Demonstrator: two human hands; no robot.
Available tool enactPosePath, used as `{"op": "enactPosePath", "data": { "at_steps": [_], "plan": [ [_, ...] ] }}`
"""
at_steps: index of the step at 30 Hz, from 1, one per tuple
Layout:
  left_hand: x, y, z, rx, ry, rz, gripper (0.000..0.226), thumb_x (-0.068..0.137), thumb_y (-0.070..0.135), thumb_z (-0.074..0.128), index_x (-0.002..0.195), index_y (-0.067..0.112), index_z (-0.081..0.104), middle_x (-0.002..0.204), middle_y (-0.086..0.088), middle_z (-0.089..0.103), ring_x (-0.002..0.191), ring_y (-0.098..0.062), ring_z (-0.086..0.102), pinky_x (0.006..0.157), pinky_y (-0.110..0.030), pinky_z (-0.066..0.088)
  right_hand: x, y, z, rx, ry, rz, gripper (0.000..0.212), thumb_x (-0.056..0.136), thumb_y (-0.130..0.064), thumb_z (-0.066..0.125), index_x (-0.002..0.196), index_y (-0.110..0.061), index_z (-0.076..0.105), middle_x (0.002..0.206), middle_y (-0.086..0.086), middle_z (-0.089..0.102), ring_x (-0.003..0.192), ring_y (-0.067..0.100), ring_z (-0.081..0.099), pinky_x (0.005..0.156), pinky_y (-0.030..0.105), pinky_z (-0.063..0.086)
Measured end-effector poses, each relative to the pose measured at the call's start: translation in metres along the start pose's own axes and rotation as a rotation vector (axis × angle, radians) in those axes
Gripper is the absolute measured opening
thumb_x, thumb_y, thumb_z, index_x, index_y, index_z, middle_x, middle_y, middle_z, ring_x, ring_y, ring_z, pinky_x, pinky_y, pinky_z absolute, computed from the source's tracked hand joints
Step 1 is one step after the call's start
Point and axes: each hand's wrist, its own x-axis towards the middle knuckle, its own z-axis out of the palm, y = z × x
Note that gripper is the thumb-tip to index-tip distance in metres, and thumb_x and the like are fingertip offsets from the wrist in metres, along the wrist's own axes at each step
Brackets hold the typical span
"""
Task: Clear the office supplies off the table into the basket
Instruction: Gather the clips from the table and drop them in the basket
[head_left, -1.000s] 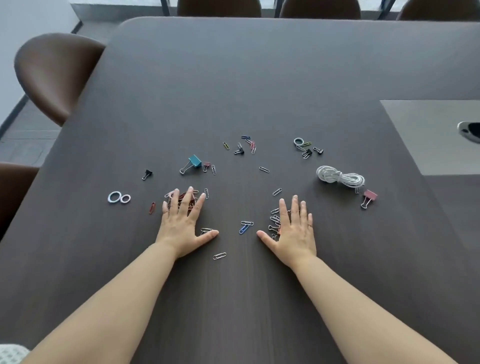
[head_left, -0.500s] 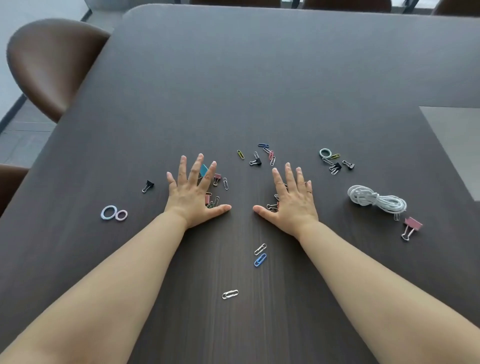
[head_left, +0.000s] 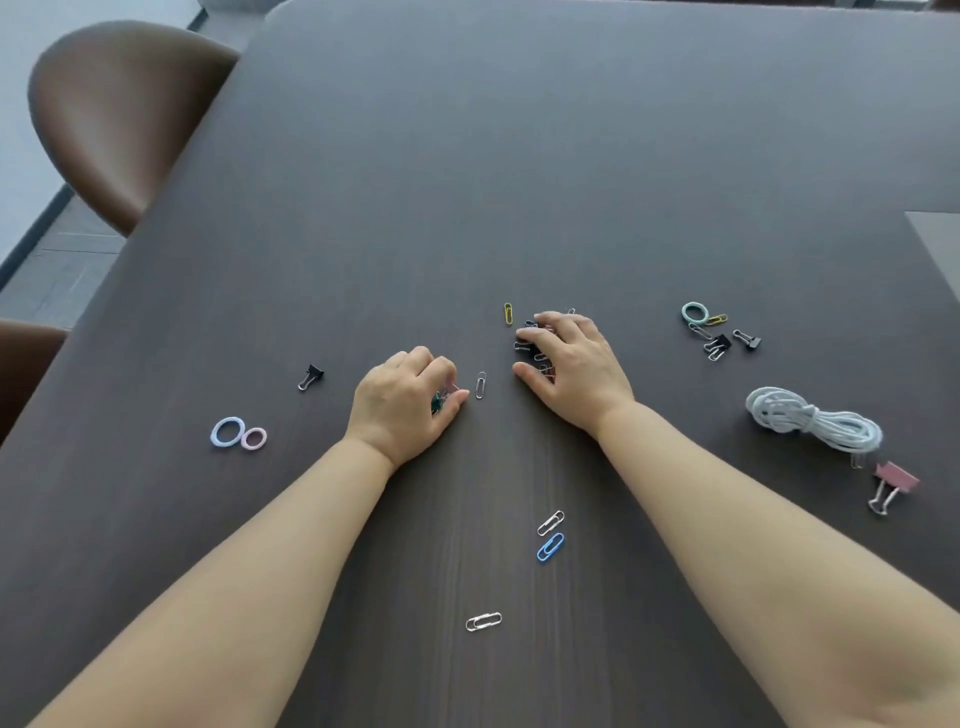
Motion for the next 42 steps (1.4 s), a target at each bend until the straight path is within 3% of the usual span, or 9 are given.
{"op": "enactPosePath", "data": {
  "at_steps": [5, 11, 14, 18, 23, 28, 32, 36, 42],
  "plan": [
    [-0.012, 0.011, -0.003, -0.023, 0.071, -0.081, 0.02, 0.078, 0.037, 0.044, 0.076, 0.018, 0.038, 0.062, -0.001, 0.055, 0.052, -0.022, 0.055, 0.04, -0.021, 0.036, -0.048, -0.012, 0.006, -0.018, 0.209, -0.037, 0.025, 0.078, -0.037, 0.06, 0.088, -0.015, 0.065, 0.09, 0.007, 0.059, 0.082, 0.03, 0.056, 0.069, 0.034, 0.05],
    [-0.037, 0.022, -0.01, -0.084, 0.085, -0.09, 0.016, 0.078, 0.035, 0.045, 0.08, 0.021, 0.038, 0.065, 0.002, 0.058, 0.053, -0.018, 0.057, 0.041, -0.021, 0.04, -0.075, -0.028, 0.005, -0.215, 0.207, 0.056, 0.038, 0.076, -0.048, 0.043, 0.061, -0.014, 0.052, 0.053, -0.002, 0.052, 0.044, 0.017, 0.054, 0.035, 0.018, 0.034],
    [-0.057, 0.033, -0.02, -0.1, 0.045, -0.1, 0.015, 0.077, 0.035, 0.044, 0.078, 0.022, 0.036, 0.063, 0.004, 0.057, 0.051, -0.017, 0.056, 0.039, -0.02, 0.039, -0.089, -0.033, 0.0, -0.242, 0.18, 0.058, 0.039, 0.075, -0.049, 0.047, 0.056, -0.014, 0.048, 0.047, -0.003, 0.05, 0.038, 0.017, 0.052, 0.032, 0.017, 0.03],
    [-0.092, 0.05, -0.047, -0.147, -0.04, -0.126, 0.016, 0.076, 0.036, 0.043, 0.076, 0.023, 0.033, 0.059, 0.008, 0.055, 0.043, -0.013, 0.051, 0.037, -0.016, 0.034, -0.128, -0.039, -0.012, -0.146, 0.092, 0.097, 0.041, 0.066, -0.035, 0.08, 0.056, -0.01, 0.049, 0.047, 0.001, 0.054, 0.037, 0.022, 0.049, 0.035, 0.022, 0.029],
    [-0.137, 0.072, -0.108, -0.202, -0.022, -0.223, 0.018, 0.08, 0.035, 0.046, 0.075, 0.025, 0.033, 0.056, 0.009, 0.051, 0.039, -0.012, 0.042, 0.038, -0.017, 0.032, -0.172, -0.076, -0.048, 0.125, 0.108, 0.275, 0.037, 0.092, -0.033, 0.052, 0.075, -0.001, 0.053, 0.069, 0.011, 0.056, 0.061, 0.028, 0.04, 0.057, 0.033, 0.032],
    [-0.181, 0.076, -0.197, -0.243, 0.166, -0.258, 0.016, 0.083, 0.035, 0.044, 0.074, 0.025, 0.036, 0.06, 0.014, 0.041, 0.059, -0.016, 0.043, 0.044, -0.017, 0.033, -0.198, -0.151, -0.079, 0.273, 0.133, 0.147, 0.033, 0.092, -0.033, 0.052, 0.069, -0.009, 0.048, 0.063, 0.0, 0.051, 0.065, 0.03, 0.048, 0.059, 0.037, 0.039],
    [-0.228, 0.053, -0.263, -0.177, 0.228, -0.336, 0.017, 0.084, 0.038, 0.044, 0.074, 0.025, 0.037, 0.062, 0.012, 0.045, 0.053, -0.013, 0.044, 0.045, -0.019, 0.038, -0.212, -0.226, -0.084, 0.35, 0.146, -0.031, 0.032, 0.091, -0.031, 0.054, 0.068, -0.009, 0.048, 0.057, -0.005, 0.044, 0.059, 0.024, 0.045, 0.056, 0.033, 0.034],
    [-0.281, 0.022, -0.314, -0.061, 0.18, -0.429, 0.021, 0.086, 0.041, 0.042, 0.077, 0.022, 0.044, 0.066, 0.006, 0.053, 0.048, -0.016, 0.051, 0.042, -0.029, 0.044, -0.222, -0.301, -0.076, 0.416, 0.124, -0.179, 0.03, 0.09, -0.03, 0.056, 0.067, -0.015, 0.045, 0.052, -0.013, 0.038, 0.056, 0.018, 0.038, 0.055, 0.027, 0.03],
    [-0.36, -0.011, -0.353, -0.048, -0.048, -0.645, 0.015, 0.084, 0.033, 0.063, 0.08, 0.021, 0.054, 0.082, 0.007, 0.055, 0.068, -0.015, 0.056, 0.059, -0.027, 0.045, -0.242, -0.394, -0.049, 0.477, 0.043, -0.388, 0.029, 0.089, -0.03, 0.059, 0.069, -0.01, 0.052, 0.061, -0.006, 0.048, 0.055, 0.018, 0.04, 0.051, 0.024, 0.032]
  ]
}}
